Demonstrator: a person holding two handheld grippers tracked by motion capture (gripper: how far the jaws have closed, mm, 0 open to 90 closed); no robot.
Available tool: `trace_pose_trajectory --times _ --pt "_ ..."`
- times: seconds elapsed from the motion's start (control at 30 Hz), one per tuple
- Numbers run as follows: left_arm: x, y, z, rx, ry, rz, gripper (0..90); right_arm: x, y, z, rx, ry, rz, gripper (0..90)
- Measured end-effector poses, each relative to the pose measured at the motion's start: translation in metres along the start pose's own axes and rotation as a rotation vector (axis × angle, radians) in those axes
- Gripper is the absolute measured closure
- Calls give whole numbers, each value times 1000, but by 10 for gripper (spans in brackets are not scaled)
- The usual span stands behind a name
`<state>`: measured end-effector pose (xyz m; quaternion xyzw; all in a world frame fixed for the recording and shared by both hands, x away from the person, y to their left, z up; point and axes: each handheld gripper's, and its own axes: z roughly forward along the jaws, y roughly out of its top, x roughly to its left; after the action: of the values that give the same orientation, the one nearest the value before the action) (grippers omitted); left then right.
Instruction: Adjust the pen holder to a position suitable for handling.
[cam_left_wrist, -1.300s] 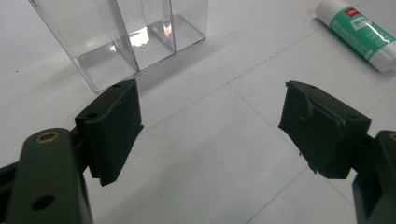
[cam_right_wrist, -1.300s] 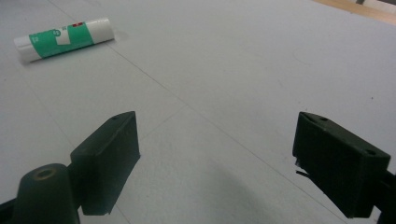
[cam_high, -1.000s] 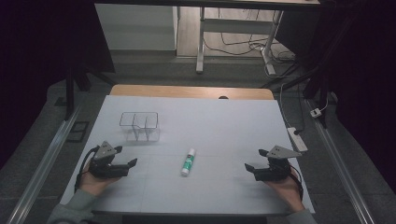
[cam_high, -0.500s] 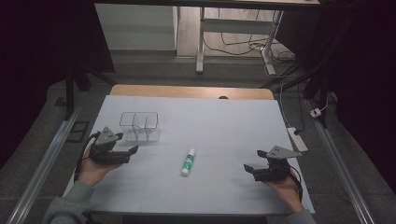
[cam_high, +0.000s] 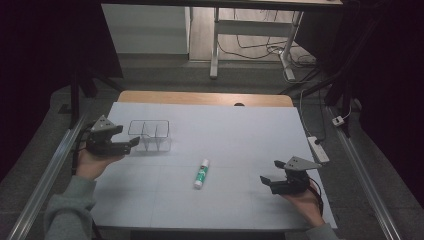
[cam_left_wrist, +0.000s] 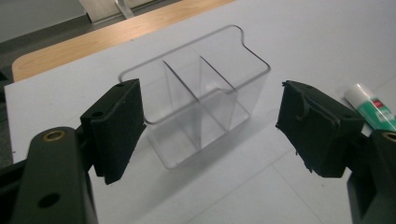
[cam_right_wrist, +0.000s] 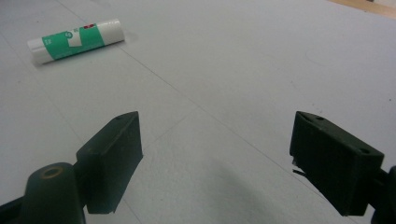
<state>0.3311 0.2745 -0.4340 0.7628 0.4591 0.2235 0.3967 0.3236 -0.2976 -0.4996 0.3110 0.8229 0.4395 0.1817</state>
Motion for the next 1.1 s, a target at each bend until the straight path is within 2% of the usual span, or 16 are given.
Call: trace_pose_trajectory --times 0.03,0.07,0.13,0.23,0.3,0.5,0.67,0.83,1.0,1.1 --pt "7 4 3 -2 14 -13 227 0 0 1 5 -5 -2 165" --pt "7 4 3 -2 14 -13 231 0 0 1 5 -5 -2 165" --pt "17 10 7 -6 34 -17 248 0 0 2 13 1 -4 165" --pt "24 14 10 -4 43 -29 251 -1 -1 2 17 3 4 165" --pt "29 15 12 -21 43 -42 259 -1 -1 3 17 -3 10 165" --pt "36 9 19 21 52 -44 287 -2 -2 3 24 -2 13 164" --pt "42 2 21 34 62 -60 351 -2 -2 3 28 -6 11 164" --pt "49 -4 26 70 99 -55 453 -2 -2 3 21 -16 9 164" --pt "52 -12 38 123 96 -51 626 -3 -2 3 20 -12 9 164" --pt "53 -15 43 143 88 -46 762 -3 -3 3 17 -9 9 164"
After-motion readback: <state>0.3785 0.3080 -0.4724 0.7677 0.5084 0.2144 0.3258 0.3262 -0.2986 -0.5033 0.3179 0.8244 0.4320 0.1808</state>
